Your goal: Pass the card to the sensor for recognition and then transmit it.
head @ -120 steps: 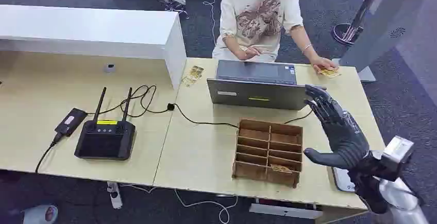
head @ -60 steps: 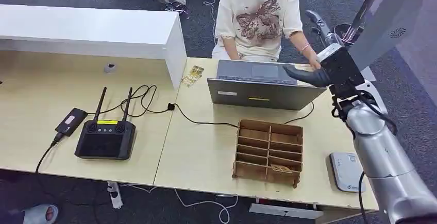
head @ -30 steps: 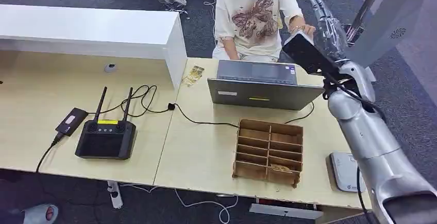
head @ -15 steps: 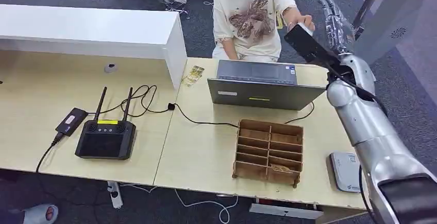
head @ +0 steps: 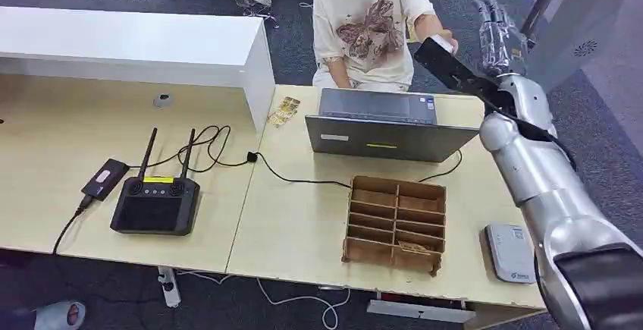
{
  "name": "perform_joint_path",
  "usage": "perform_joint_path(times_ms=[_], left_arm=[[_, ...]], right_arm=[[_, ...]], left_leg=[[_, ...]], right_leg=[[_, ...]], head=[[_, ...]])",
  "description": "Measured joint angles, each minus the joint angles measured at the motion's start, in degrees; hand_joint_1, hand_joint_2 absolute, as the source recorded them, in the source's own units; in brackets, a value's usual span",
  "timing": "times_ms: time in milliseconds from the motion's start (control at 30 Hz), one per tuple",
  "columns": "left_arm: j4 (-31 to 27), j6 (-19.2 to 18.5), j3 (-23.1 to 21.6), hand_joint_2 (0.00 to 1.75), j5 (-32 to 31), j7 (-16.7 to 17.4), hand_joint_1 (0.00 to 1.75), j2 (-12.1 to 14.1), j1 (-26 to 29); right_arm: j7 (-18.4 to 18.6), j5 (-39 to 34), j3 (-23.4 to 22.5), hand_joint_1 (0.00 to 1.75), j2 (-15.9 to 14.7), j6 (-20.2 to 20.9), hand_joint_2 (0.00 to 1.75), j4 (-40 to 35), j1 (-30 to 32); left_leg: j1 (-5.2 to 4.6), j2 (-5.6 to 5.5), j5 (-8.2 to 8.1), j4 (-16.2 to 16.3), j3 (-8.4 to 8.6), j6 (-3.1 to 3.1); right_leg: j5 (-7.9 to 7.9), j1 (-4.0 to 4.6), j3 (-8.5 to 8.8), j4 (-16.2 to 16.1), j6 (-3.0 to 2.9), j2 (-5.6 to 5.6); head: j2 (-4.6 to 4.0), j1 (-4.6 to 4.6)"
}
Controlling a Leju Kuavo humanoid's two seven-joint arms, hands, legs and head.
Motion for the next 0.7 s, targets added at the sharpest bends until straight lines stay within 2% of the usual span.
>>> perform_joint_path(times_ms=[100, 333, 367, 400, 700], left_arm=[[0.0, 0.0, 0.0, 0.0, 0.0, 0.0, 0.0, 0.0, -0.1], [0.0, 0.1, 0.0, 0.0, 0.0, 0.0, 0.0, 0.0, -0.2], [0.0, 0.1, 0.0, 0.0, 0.0, 0.0, 0.0, 0.0, -0.2], [0.0, 0.1, 0.0, 0.0, 0.0, 0.0, 0.0, 0.0, -0.2], [0.0, 0.4, 0.0, 0.0, 0.1, 0.0, 0.0, 0.0, -0.2]], right_arm=[[2.8, 2.3, 0.0, 0.0, 0.2, -1.1, 1.75, 1.8, -0.7], [1.6, 4.7, -1.9, 0.0, 0.3, -2.8, 1.75, 5.8, -1.1], [1.6, 4.8, -2.1, 1.48, 0.3, -2.8, 1.75, 6.1, -1.2], [1.5, 4.8, -2.3, 1.75, 0.4, -2.8, 1.75, 6.3, -1.2], [1.4, 6.3, -2.8, 1.75, 0.5, -2.8, 1.75, 7.7, -1.2]], left_leg=[[0.01, -0.04, 0.0, 0.0, 0.0, -0.01], [0.0, -0.02, 0.01, 0.0, -0.01, -0.01], [0.0, -0.02, 0.01, 0.0, -0.01, -0.01], [0.0, -0.02, 0.01, 0.0, -0.01, -0.01], [0.01, -0.02, 0.01, 0.0, 0.0, -0.01]], right_leg=[[0.0, 0.0, 0.0, 0.0, 0.0, -0.04], [0.0, 0.0, 0.0, 0.0, 0.0, 0.0], [0.0, 0.0, 0.0, 0.0, 0.0, -0.01], [0.0, 0.0, 0.0, 0.0, 0.0, -0.02], [0.0, 0.0, -0.01, 0.0, 0.0, -0.01]], head=[[0.0, 0.0], [0.0, 0.0], [0.0, 0.0], [0.0, 0.0], [0.0, 0.0]])
